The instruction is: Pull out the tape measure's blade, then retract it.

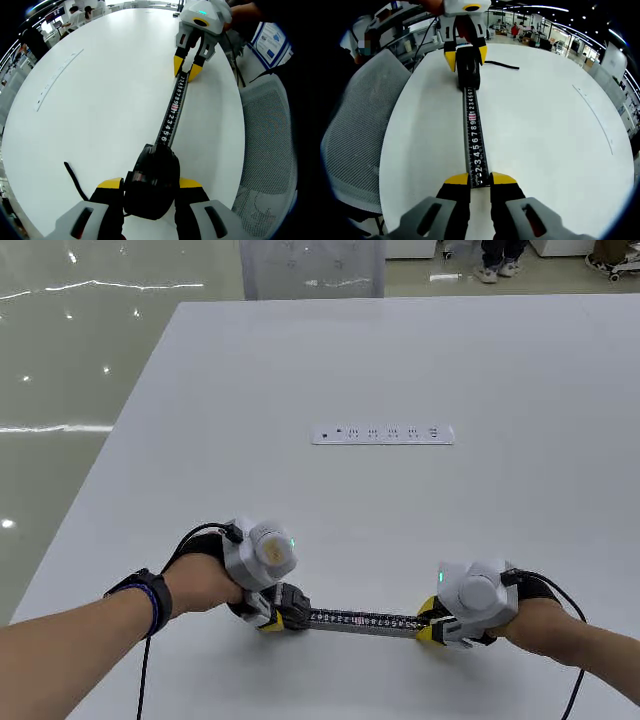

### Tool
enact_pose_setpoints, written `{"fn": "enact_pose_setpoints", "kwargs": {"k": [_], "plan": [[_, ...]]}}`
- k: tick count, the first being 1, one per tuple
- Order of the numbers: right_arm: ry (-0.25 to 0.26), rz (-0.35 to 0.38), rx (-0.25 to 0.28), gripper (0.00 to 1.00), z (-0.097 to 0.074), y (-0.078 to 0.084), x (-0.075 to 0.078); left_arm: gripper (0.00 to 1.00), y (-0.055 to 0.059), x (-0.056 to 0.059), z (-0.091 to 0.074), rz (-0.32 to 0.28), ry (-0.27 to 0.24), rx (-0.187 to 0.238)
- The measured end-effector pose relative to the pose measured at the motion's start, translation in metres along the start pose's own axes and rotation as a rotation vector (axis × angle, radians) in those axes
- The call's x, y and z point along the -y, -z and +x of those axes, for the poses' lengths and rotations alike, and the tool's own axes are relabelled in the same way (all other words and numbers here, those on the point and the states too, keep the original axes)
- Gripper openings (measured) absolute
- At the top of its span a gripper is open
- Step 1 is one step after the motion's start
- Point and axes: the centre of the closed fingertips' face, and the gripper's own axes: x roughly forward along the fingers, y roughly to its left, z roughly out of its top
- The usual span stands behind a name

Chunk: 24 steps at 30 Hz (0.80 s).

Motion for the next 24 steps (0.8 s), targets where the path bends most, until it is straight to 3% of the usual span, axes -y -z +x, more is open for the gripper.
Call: {"fn": "enact_pose_setpoints", "kwargs": {"k": [23,24], "plan": [[0.006,0.021,-0.018,0.13,-0.017,0.024,0.004,0.36,-0.001,0.001,-0.001,0.0,-0.001,-0.009],[0.008,0.022,-0.027,0.13,-0.023,0.031,0.006,0.36,-0.001,0.0,-0.001,-0.002,-0.002,-0.008]]}}
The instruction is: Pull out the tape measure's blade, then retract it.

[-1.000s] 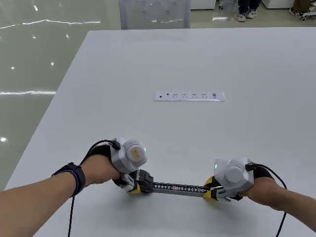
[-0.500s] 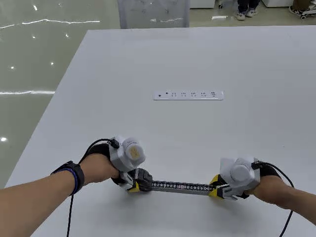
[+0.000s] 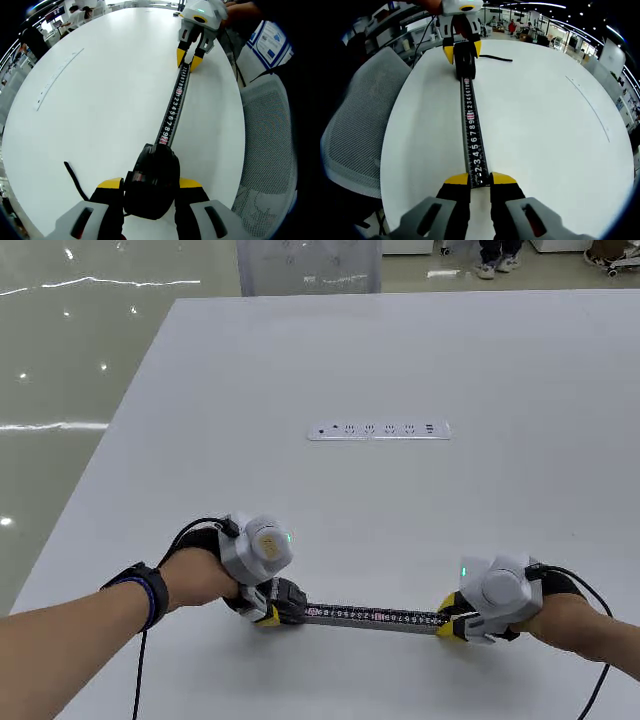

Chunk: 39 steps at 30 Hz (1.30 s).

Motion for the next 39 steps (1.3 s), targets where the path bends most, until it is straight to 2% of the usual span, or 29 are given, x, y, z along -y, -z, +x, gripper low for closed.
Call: {"fn": "enact_pose_setpoints", "kwargs": {"k": [11,39], "plan": [[0.004,0.005,-0.011,0.13,-0.01,0.015,0.003,0.36,-0.001,0.0,0.0,0.001,0.0,-0.005],[0.018,0.017,-0.027,0.13,-0.024,0.037,0.003,0.36,0.001,0.002,0.0,0.003,-0.001,-0.015]]}}
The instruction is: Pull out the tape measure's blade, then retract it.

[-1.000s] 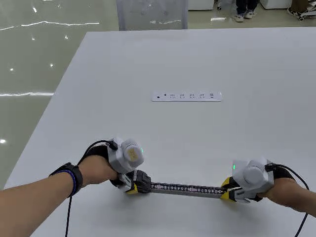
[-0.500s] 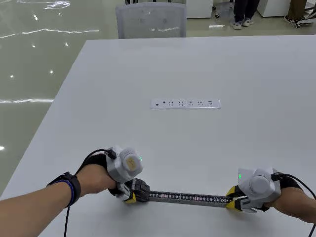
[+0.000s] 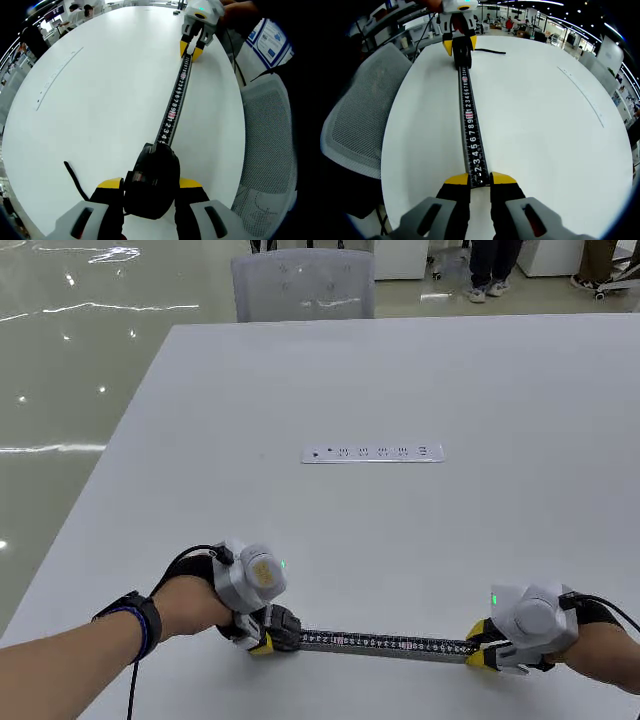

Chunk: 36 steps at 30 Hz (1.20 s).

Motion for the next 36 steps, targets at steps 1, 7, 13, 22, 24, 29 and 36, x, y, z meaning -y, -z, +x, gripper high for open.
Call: {"fn": "enact_pose_setpoints", "kwargs": {"k": [1,7,13,22,24,29,36], "plan": [[0.001,-0.002,0.002,0.13,0.0,0.0,0.0,0.36,0.0,0.0,0.0,0.0,-0.001,0.0],[0.001,-0.003,0.005,0.13,0.0,-0.001,0.0,0.36,0.0,0.0,0.0,0.0,-0.004,-0.003],[0.003,-0.003,0.003,0.14,0.0,-0.002,0.001,0.37,0.0,0.0,0.0,0.002,-0.008,-0.006],[-0.009,0.032,-0.002,0.15,0.0,-0.002,0.003,0.38,-0.001,0.0,-0.001,-0.025,-0.005,-0.006],[-0.013,0.046,-0.005,0.15,0.0,-0.001,0.002,0.38,-0.001,0.0,-0.002,-0.032,-0.009,-0.006],[0.013,0.124,0.042,0.18,-0.005,-0.003,0.007,0.38,-0.007,-0.001,-0.009,-0.081,-0.006,0.039],[0.025,0.21,0.118,0.29,-0.017,-0.01,0.009,0.44,-0.01,0.002,-0.02,-0.124,0.006,0.107]]}}
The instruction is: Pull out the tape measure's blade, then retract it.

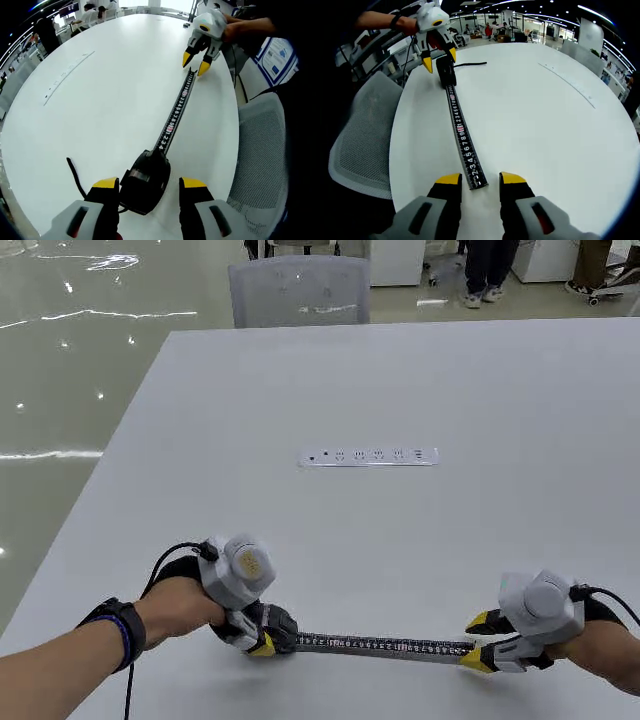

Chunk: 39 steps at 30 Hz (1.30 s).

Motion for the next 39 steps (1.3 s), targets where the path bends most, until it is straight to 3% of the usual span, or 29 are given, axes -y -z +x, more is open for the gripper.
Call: {"fn": "enact_pose_setpoints", "kwargs": {"k": [6,10,11,13,24,29,39], "plan": [[0.035,0.092,0.068,0.39,-0.009,-0.007,0.003,0.46,-0.005,-0.002,-0.015,-0.074,-0.027,0.082],[0.069,0.153,0.114,0.44,-0.017,-0.013,0.007,0.48,-0.01,-0.009,-0.025,-0.153,-0.054,0.154],[0.076,0.187,0.145,0.45,-0.02,-0.016,0.007,0.48,-0.012,-0.009,-0.029,-0.191,-0.053,0.189],[0.088,0.208,0.159,0.46,-0.023,-0.017,0.008,0.48,-0.017,-0.012,-0.035,-0.21,-0.07,0.232],[0.161,0.324,0.264,0.5,-0.044,-0.024,0.006,0.51,-0.016,-0.014,-0.067,-0.346,-0.152,0.379],[0.203,0.376,0.323,0.52,-0.058,-0.027,0.007,0.52,-0.011,-0.012,-0.083,-0.395,-0.191,0.432],[0.259,0.406,0.374,0.55,-0.076,-0.029,0.002,0.56,-0.003,-0.001,-0.102,-0.45,-0.246,0.501]]}}
